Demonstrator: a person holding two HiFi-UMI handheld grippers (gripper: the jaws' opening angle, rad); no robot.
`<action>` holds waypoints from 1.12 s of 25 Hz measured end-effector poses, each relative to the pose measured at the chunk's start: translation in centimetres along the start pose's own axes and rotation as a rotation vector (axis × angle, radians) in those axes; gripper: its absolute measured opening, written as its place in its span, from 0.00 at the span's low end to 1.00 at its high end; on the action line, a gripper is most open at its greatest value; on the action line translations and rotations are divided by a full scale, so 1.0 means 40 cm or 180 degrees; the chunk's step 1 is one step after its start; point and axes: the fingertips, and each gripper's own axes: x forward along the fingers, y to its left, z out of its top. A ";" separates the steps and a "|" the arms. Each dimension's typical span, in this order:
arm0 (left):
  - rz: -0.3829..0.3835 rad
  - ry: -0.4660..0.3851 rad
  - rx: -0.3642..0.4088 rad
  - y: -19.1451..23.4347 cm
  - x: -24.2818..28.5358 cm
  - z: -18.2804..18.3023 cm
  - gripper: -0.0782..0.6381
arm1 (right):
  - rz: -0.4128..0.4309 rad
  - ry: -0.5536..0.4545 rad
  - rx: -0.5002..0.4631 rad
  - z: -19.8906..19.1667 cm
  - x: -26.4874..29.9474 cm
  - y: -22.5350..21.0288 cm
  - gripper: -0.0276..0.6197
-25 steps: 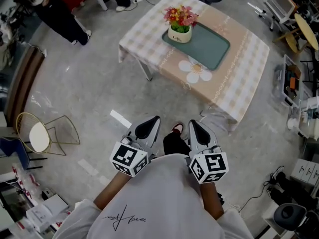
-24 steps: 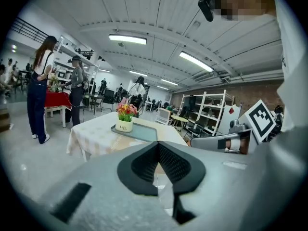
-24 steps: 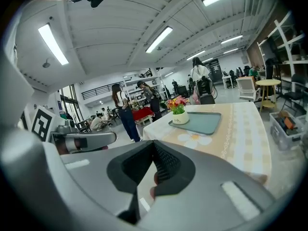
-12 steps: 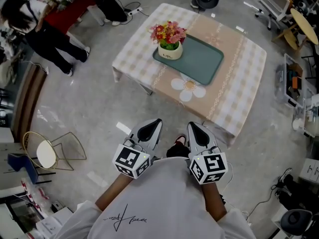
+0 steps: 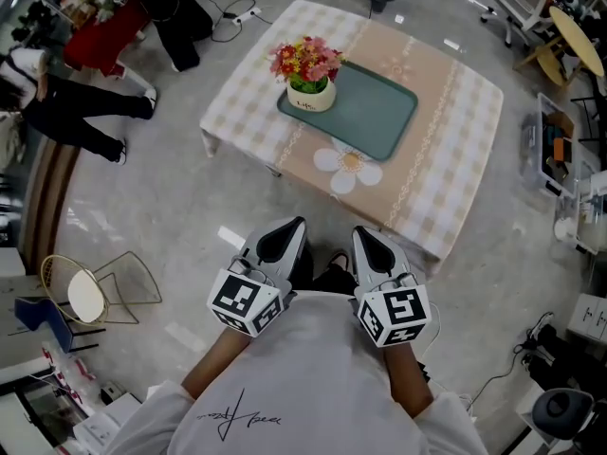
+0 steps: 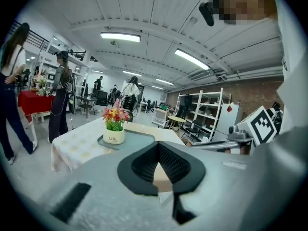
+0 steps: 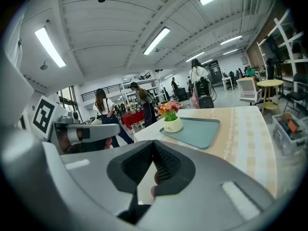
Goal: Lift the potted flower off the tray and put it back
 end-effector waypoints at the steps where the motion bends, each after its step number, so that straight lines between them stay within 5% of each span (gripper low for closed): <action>1: -0.0004 0.0007 0.0005 0.000 0.002 -0.001 0.11 | -0.0001 -0.0001 -0.0001 0.003 0.002 -0.002 0.05; 7: -0.0113 -0.0024 -0.0288 0.017 0.037 0.013 0.11 | -0.0001 0.0001 -0.0014 0.023 0.027 -0.013 0.05; 28: -0.0481 0.0060 -0.0193 0.182 0.209 0.120 0.11 | -0.0346 -0.0020 0.0092 0.144 0.226 -0.088 0.05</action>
